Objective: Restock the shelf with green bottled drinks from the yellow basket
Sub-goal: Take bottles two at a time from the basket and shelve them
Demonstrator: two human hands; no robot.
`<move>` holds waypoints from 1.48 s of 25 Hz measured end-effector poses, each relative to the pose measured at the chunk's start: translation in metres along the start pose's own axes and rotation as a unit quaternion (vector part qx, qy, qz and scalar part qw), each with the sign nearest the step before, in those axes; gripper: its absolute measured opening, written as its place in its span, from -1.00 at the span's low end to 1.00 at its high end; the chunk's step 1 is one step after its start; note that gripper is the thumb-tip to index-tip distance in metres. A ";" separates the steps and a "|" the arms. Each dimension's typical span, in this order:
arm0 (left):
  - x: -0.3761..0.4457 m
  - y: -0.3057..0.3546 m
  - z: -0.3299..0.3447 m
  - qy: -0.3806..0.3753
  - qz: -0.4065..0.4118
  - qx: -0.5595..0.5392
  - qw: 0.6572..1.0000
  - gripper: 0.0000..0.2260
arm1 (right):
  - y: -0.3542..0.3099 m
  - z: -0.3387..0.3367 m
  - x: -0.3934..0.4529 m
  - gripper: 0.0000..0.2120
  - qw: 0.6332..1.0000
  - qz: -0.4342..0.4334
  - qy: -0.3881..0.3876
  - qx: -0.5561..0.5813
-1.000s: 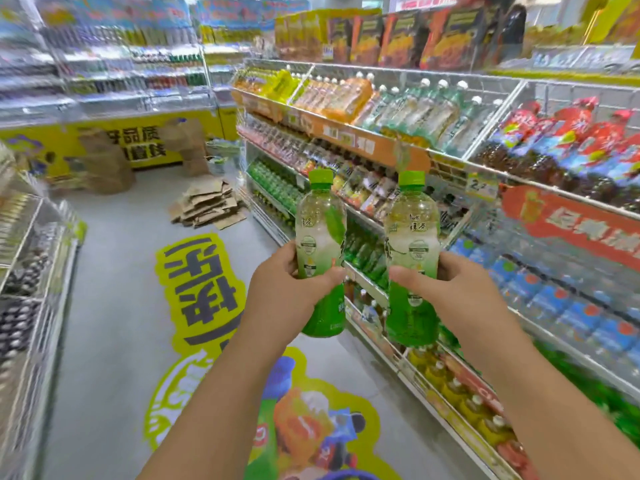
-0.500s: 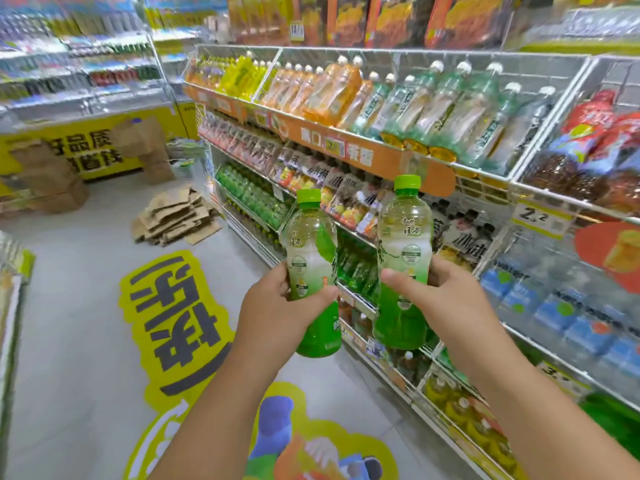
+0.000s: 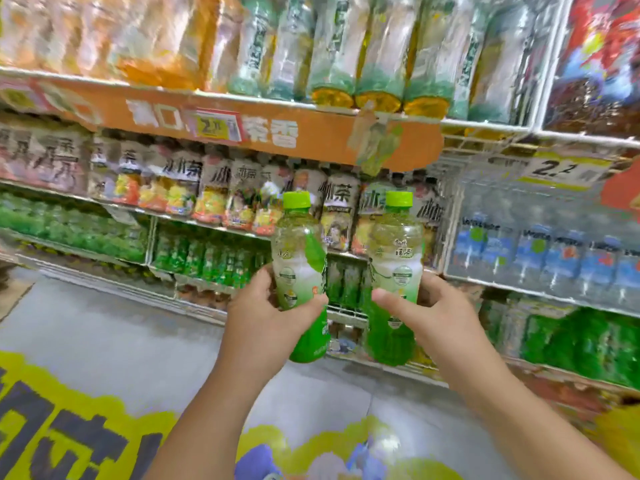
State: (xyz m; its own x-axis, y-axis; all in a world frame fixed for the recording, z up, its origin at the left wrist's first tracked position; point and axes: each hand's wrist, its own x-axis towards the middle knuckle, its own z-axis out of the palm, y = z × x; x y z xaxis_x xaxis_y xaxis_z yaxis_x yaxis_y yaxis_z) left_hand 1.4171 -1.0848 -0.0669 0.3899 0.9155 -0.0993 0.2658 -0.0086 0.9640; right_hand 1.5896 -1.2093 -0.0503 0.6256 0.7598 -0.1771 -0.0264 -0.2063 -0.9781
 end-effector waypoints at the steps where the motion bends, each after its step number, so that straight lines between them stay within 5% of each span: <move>1: 0.015 -0.008 -0.002 -0.016 -0.004 0.000 1.000 -0.66 | 0.009 0.009 0.007 -0.80 1.000 0.010 0.016 0.005; 11: 0.094 -0.163 0.074 -0.178 -0.079 -0.046 0.980 -0.67 | 0.183 0.039 0.077 -0.80 0.989 0.106 0.096 0.021; 21: 0.163 -0.324 0.175 -0.169 -0.127 -0.051 0.976 -0.68 | 0.343 0.024 0.169 -0.86 0.980 0.137 0.145 0.020; 30: 0.266 -0.364 0.249 -0.123 -0.060 0.052 0.989 -0.80 | 0.400 -0.003 0.298 -0.62 0.954 0.175 0.229 -0.082; 37: 0.319 -0.381 0.290 -0.107 -0.056 0.089 0.989 -0.74 | 0.428 -0.006 0.365 -0.72 0.952 0.151 0.254 -0.073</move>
State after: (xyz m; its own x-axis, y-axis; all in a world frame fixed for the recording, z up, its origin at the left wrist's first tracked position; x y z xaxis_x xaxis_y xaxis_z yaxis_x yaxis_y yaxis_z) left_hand 1.6961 -0.9062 -0.5371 0.5218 0.8085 -0.2720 0.4621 0.0001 0.8868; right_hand 1.8114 -1.0234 -0.5326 0.9044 0.2628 -0.3363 -0.1796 -0.4804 -0.8584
